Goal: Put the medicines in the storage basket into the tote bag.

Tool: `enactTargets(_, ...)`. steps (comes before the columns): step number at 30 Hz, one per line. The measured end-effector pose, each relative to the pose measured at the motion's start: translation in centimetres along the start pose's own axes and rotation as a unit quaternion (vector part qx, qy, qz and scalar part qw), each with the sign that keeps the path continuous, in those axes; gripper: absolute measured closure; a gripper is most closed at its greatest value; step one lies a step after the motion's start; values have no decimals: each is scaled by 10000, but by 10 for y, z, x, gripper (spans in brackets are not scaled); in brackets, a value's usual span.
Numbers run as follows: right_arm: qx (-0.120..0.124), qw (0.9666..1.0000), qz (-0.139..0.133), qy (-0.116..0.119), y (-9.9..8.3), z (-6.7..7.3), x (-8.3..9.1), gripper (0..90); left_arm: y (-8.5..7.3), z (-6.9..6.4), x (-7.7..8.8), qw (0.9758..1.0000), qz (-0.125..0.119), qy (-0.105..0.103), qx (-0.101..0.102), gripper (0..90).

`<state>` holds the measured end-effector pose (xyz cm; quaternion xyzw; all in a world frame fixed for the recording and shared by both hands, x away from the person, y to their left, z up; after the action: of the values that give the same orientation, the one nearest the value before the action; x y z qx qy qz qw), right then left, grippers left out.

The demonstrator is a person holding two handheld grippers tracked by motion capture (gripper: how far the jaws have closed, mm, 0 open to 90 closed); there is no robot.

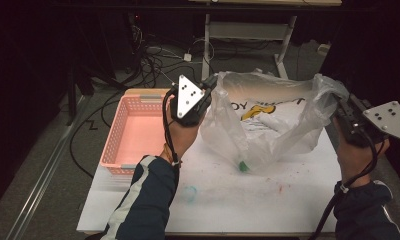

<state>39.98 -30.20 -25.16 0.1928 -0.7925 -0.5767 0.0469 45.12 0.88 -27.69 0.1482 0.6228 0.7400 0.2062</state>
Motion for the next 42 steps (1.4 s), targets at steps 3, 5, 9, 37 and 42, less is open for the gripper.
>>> enactTargets(3, -93, 9999, 71, 3, -1, -4, -3, 900, 1, 5, -8, 9998, 4, 59, 169, 867)
enactTargets(5, -144, 9998, 130, 38, -5, -5, -6, 900, 0, 6, -13, 9998, 24, 73, 156, 866)
enactTargets(9, -152, 9996, 215, 57, -13, -2, -11, 900, 4, 13, -17, 9995, -55, 181, 245, 865)
enactTargets(37, -147, 9994, 317, 84, -12, -4, -14, 900, 13, 39, -11, 9990, 121, 394, 152, 801)
enactTargets(42, -128, 9992, 381, 84, -19, -3, -12, 900, 0, 32, -5, 9998, 131, 164, -5, 707)
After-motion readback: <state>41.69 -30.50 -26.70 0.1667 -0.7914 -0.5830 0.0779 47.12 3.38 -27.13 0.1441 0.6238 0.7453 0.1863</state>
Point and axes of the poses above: each handheld gripper's, and its own axes: x roughly backward along the jaws, y roughly out of its top, z roughly to its left, the point moved 7 cm from there along -x, roughly forward along the jaws, and after that the axes turned 6 degrees about y, right-handed, at the moved point
